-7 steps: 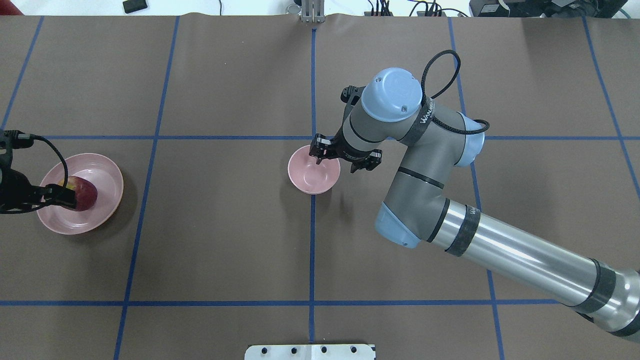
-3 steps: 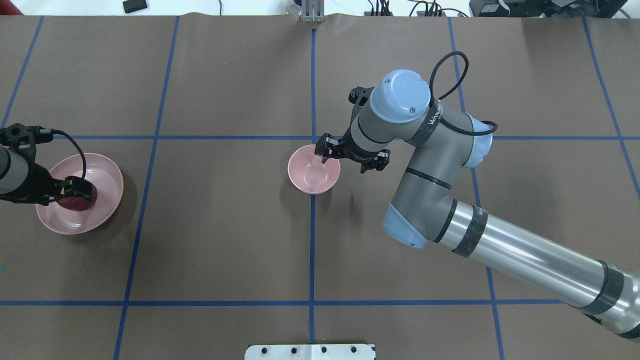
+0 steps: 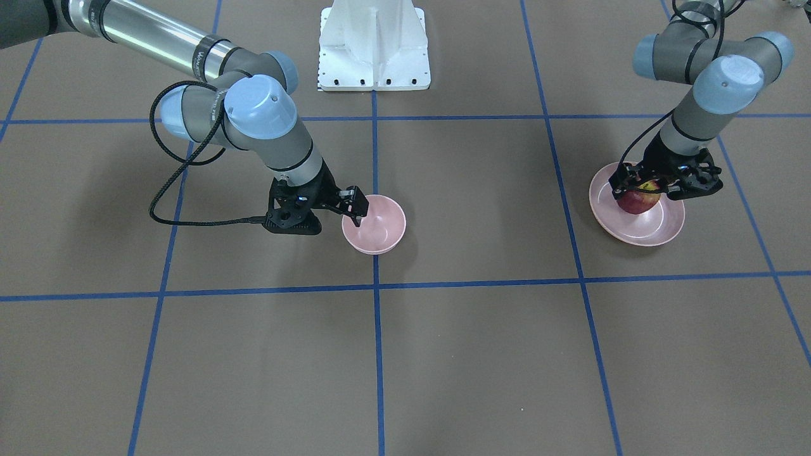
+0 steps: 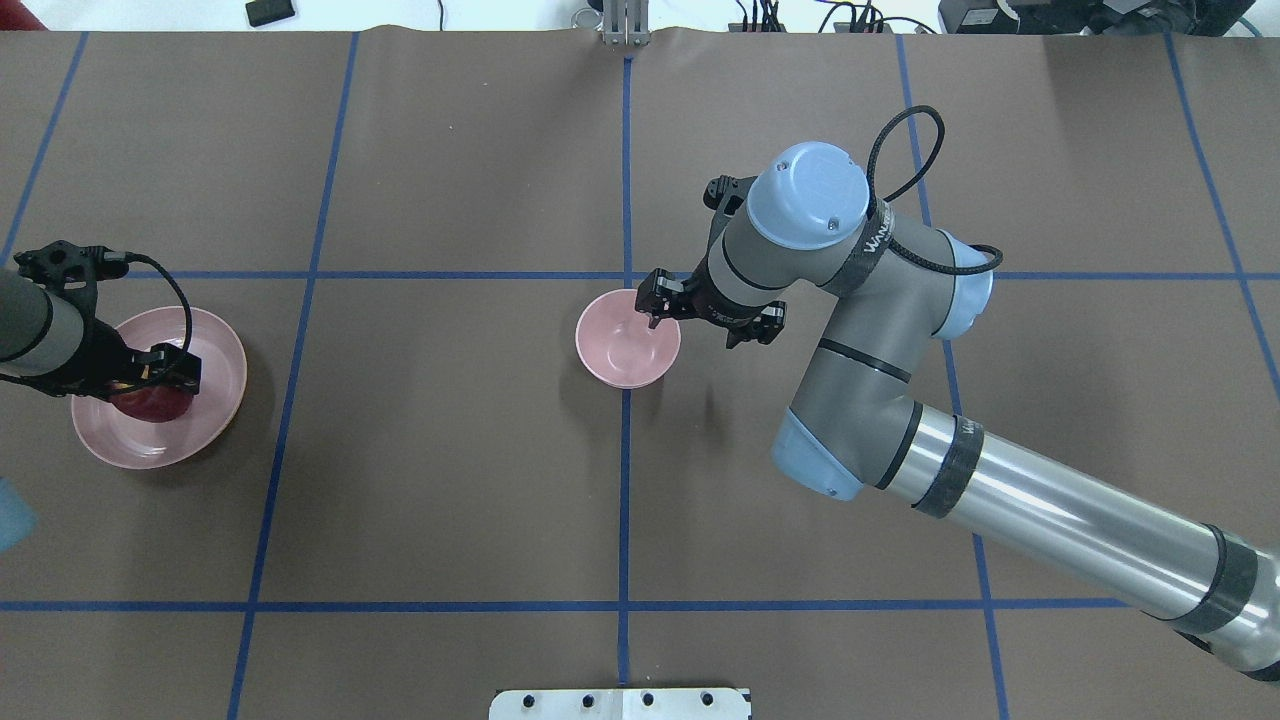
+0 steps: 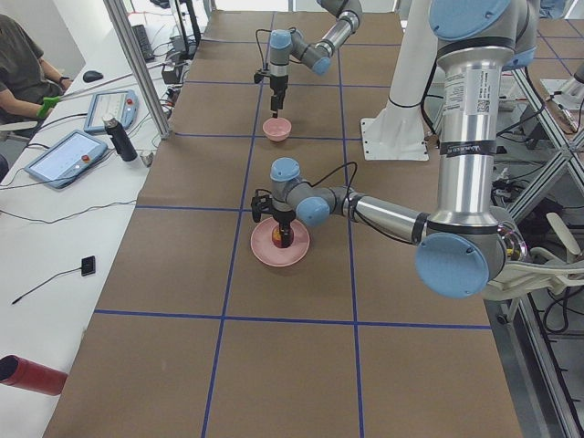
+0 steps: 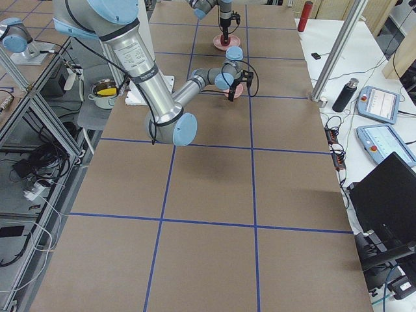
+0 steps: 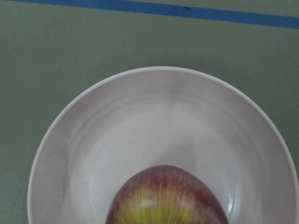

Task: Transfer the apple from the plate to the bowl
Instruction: 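Lower the pink bowl at table center while the left gripper descends onto the red apple, then open the right gripper and withdraw while the left gripper lifts the apple off the plate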

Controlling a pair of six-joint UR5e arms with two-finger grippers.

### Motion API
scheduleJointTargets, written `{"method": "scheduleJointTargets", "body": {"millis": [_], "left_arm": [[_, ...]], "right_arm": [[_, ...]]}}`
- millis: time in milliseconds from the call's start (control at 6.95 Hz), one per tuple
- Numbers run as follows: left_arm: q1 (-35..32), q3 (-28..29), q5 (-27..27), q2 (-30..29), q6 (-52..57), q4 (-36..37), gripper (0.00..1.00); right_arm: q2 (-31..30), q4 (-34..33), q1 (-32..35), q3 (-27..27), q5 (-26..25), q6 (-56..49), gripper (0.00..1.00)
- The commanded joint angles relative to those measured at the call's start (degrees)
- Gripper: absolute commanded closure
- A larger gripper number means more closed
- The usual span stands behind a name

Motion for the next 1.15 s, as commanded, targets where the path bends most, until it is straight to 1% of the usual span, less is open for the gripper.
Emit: {"method": "scheduleJointTargets", "body": {"millis": [0,144,288,432,576,719,863,1007], "left_arm": [[-0.06,0.17,-0.25,-0.21,0.24,0.06,0.77],[-0.15,-0.35,-0.43,-0.21,0.33,0.06,1.00],[-0.23,-3.84,-2.17,-0.21,0.24,0.49,1.00],[-0.24,-7.44,-3.93,-1.86,-1.93,2.50,1.00],[-0.15,-8.87,-3.51,-9.71,-5.52,10.61,1.00],[0.46,-8.45,-2.12,-18.32,-10.17,16.87,1.00],[7.86,-7.66,1.90,-25.36,-15.61,21.28,1.00],[12.46,-3.74,8.73,-34.40,-20.02,26.29,1.00]], "right_arm": [[-0.63,-0.53,0.09,2.53,0.02,0.07,0.00],[-4.72,-0.71,0.87,7.42,0.54,-0.02,0.00],[-9.72,-0.80,2.71,13.73,1.07,-0.80,0.00],[-14.04,-0.80,4.99,18.14,1.42,-0.81,0.00],[-19.21,-0.62,6.31,21.32,1.77,-1.86,0.00],[-24.31,-0.27,7.37,23.18,1.95,-4.91,0.00],[-30.02,0.16,8.86,24.77,1.95,-11.21,0.00],[-34.95,0.17,11.92,26.17,2.13,-17.88,0.00]]}}
